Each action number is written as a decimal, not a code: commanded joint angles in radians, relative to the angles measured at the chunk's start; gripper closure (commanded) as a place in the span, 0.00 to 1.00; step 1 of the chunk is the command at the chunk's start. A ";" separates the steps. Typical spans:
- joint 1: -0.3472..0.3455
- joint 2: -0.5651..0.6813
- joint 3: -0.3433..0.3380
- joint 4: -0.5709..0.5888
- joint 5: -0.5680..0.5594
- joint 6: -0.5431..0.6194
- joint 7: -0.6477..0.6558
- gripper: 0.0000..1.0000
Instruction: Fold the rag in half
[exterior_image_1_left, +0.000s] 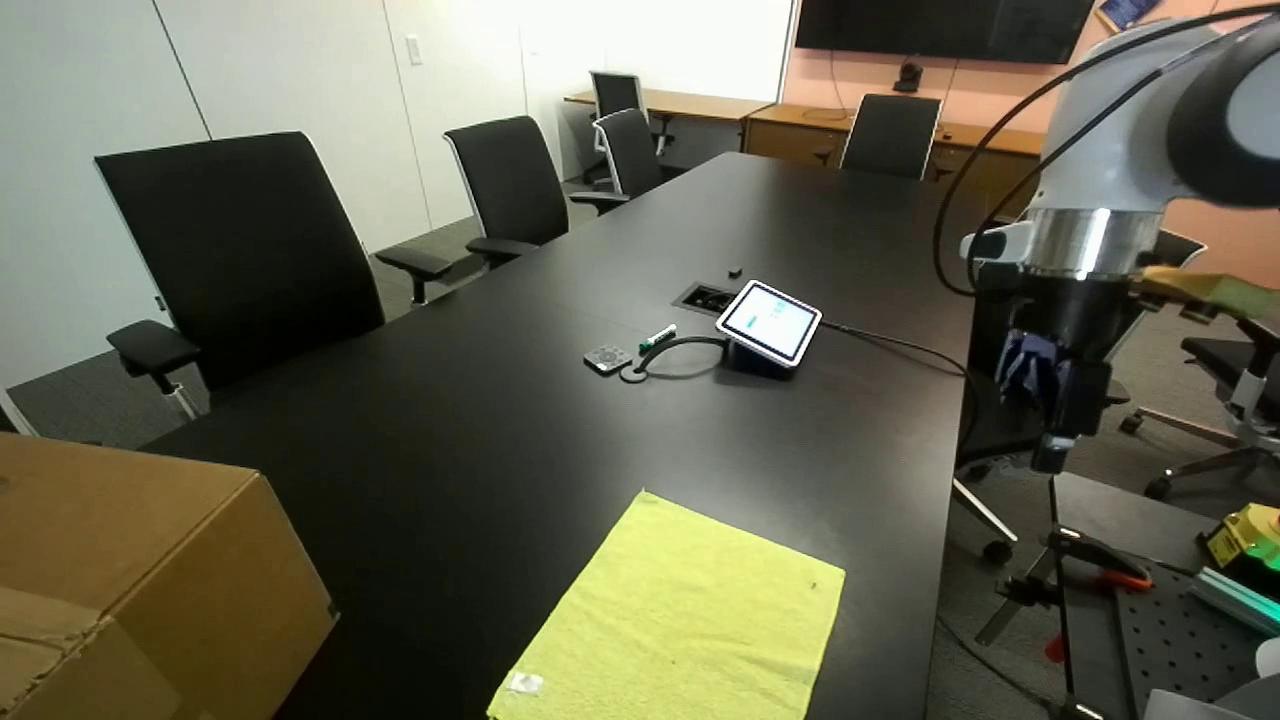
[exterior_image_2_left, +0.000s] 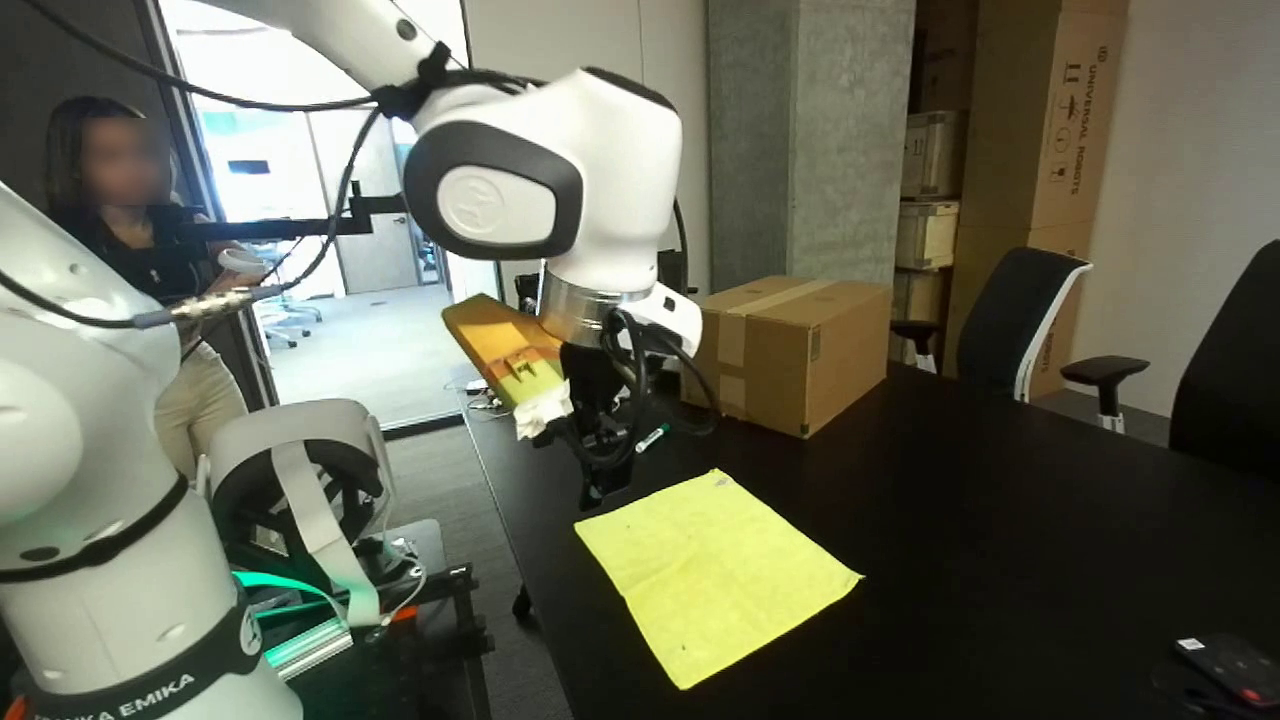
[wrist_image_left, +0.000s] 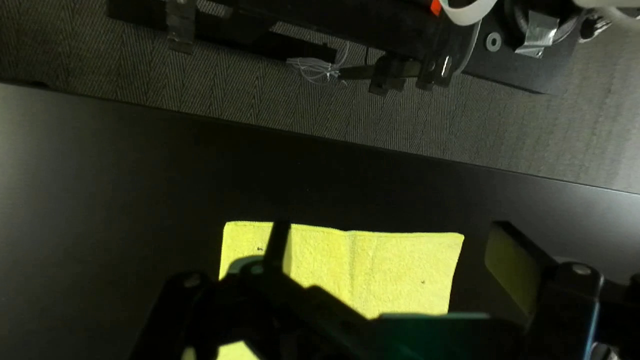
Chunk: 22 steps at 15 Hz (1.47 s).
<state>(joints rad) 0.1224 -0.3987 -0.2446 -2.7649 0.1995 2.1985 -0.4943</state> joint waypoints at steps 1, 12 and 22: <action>0.042 0.198 0.062 0.041 0.116 0.164 -0.008 0.00; 0.001 0.716 0.323 0.189 0.179 0.670 0.133 0.00; -0.021 0.973 0.268 0.346 -0.111 0.750 0.426 0.00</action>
<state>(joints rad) 0.1235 0.5187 0.0268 -2.4754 0.1247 2.9174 -0.1283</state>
